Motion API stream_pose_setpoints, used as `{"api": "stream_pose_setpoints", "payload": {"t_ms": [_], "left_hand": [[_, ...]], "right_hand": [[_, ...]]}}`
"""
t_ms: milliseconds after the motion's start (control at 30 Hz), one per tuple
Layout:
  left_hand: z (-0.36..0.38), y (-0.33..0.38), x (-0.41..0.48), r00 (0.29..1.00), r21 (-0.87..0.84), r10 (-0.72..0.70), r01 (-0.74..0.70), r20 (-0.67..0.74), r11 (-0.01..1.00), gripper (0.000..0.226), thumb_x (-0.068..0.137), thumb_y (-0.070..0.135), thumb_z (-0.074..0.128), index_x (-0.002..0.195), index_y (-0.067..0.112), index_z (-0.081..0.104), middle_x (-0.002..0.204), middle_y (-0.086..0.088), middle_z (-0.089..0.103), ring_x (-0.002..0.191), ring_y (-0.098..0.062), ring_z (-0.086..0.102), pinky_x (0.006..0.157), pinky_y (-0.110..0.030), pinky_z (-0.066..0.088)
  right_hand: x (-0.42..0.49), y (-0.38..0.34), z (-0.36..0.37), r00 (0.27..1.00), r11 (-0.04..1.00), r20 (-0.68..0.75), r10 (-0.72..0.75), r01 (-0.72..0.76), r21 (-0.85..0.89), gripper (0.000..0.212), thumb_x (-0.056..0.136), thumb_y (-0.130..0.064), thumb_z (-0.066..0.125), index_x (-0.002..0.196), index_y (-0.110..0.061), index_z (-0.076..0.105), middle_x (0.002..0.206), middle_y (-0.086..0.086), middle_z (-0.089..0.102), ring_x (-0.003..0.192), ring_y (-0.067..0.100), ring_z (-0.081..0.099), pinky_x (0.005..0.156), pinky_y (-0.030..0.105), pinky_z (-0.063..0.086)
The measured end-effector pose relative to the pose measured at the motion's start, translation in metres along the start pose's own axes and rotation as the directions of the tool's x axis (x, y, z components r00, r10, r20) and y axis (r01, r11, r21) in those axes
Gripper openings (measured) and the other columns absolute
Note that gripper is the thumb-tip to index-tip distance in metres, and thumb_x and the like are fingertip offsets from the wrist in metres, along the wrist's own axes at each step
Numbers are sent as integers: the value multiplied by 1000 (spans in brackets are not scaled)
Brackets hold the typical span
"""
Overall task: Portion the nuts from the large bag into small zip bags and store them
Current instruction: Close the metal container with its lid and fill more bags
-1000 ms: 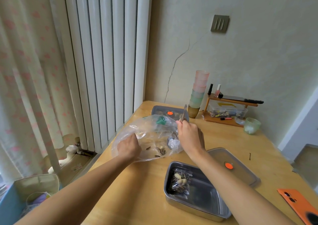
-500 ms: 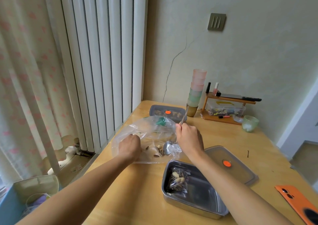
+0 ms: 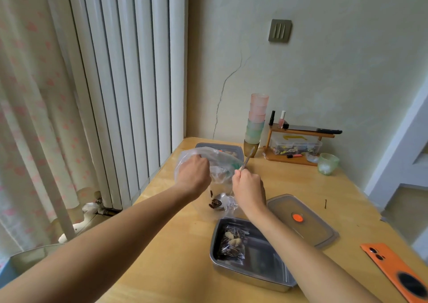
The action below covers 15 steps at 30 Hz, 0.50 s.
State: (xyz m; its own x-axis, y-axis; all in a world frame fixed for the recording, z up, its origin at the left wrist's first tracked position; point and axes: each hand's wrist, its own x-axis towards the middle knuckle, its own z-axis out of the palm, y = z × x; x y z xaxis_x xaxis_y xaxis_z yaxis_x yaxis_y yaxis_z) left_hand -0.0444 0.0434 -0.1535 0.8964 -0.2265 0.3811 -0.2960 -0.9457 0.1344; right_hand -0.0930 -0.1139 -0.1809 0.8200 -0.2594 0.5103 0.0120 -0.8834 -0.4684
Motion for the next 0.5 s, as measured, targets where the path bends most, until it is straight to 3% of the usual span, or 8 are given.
{"api": "stream_pose_setpoints", "payload": {"t_ms": [67,133,233,367,500], "left_hand": [[-3,13,-3,997,32,75,-74,-31,997,21,86,-1,51,71,13,49,101,-11,60,63,-22,47,59,-34,42],[-3,22,-5,991,54,126,-123,-47,991,20,85,-2,50,73,13,51,102,-10,62,67,-24,53,63,-37,49],[-2,28,-7,987,75,150,-146,-50,986,17,84,0,52,74,13,51,97,-8,61,64,-25,53,55,-37,45],[-5,29,-9,983,51,174,-171,-61,984,17,82,1,55,73,14,49,91,-7,60,64,-26,58,51,-36,49],[-7,29,-13,982,24,181,-180,-47,983,11,81,1,58,78,12,60,90,-5,61,65,-25,57,52,-37,53]], "right_hand": [[-2,6,1,995,993,-4,101,-100,68,39,111,-27,40,88,-7,64,75,8,63,59,20,57,50,24,37],[-2,15,5,974,961,6,228,-226,159,38,111,-30,38,89,-11,62,80,10,68,66,23,66,58,30,52],[0,27,8,913,881,29,408,-402,249,40,110,-32,37,94,-9,65,85,13,73,77,31,72,74,42,62],[4,33,9,888,854,9,460,-445,268,41,109,-30,38,97,-4,67,88,16,74,79,34,73,75,44,63],[5,29,11,885,850,13,466,-452,270,39,110,-30,39,100,-4,67,89,15,74,79,33,74,73,42,63]]}}
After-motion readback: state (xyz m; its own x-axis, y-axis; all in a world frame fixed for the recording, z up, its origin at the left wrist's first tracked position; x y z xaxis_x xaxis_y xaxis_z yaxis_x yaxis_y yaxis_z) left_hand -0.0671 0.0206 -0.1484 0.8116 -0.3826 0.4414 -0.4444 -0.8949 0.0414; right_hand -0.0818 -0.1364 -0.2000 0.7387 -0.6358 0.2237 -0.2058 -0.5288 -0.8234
